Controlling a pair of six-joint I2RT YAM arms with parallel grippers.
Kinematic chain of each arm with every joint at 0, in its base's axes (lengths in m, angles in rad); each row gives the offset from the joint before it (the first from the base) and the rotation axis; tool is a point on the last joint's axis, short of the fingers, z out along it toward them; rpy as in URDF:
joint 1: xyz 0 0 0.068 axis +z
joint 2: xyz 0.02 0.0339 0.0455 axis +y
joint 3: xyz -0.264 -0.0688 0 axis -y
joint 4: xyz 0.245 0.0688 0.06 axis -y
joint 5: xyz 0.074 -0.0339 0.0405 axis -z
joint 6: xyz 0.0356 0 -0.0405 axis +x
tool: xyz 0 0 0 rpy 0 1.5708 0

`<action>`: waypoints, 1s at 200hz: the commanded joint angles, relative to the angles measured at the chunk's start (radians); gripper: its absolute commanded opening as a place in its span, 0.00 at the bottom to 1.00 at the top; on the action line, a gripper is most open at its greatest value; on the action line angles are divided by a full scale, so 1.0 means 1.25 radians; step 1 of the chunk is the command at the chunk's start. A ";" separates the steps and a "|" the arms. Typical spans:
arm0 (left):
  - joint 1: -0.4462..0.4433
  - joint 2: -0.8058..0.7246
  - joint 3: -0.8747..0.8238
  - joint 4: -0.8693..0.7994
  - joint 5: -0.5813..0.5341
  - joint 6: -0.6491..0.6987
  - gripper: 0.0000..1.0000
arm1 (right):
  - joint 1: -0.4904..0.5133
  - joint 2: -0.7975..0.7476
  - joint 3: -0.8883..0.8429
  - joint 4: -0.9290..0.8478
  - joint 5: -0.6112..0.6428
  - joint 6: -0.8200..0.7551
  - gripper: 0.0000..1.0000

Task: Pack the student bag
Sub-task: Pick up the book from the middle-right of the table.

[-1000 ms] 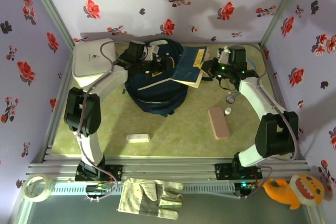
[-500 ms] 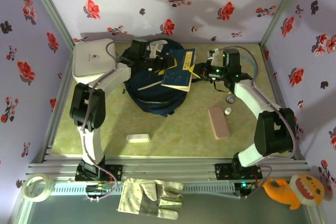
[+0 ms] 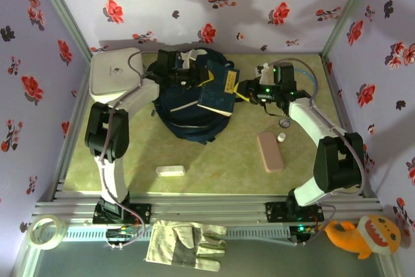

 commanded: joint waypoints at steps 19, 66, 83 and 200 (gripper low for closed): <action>0.046 -0.116 -0.062 0.006 -0.146 0.001 0.00 | 0.003 -0.034 -0.053 0.073 0.132 0.105 0.82; 0.072 -0.240 -0.161 0.066 -0.376 -0.075 0.00 | 0.056 -0.029 -0.188 0.406 0.162 0.408 0.96; 0.077 -0.275 -0.203 0.129 -0.424 -0.140 0.00 | 0.095 -0.012 -0.198 0.497 0.182 0.493 0.99; 0.075 -0.386 -0.319 0.259 -0.567 -0.367 0.00 | 0.300 0.276 -0.002 0.893 0.290 0.830 0.97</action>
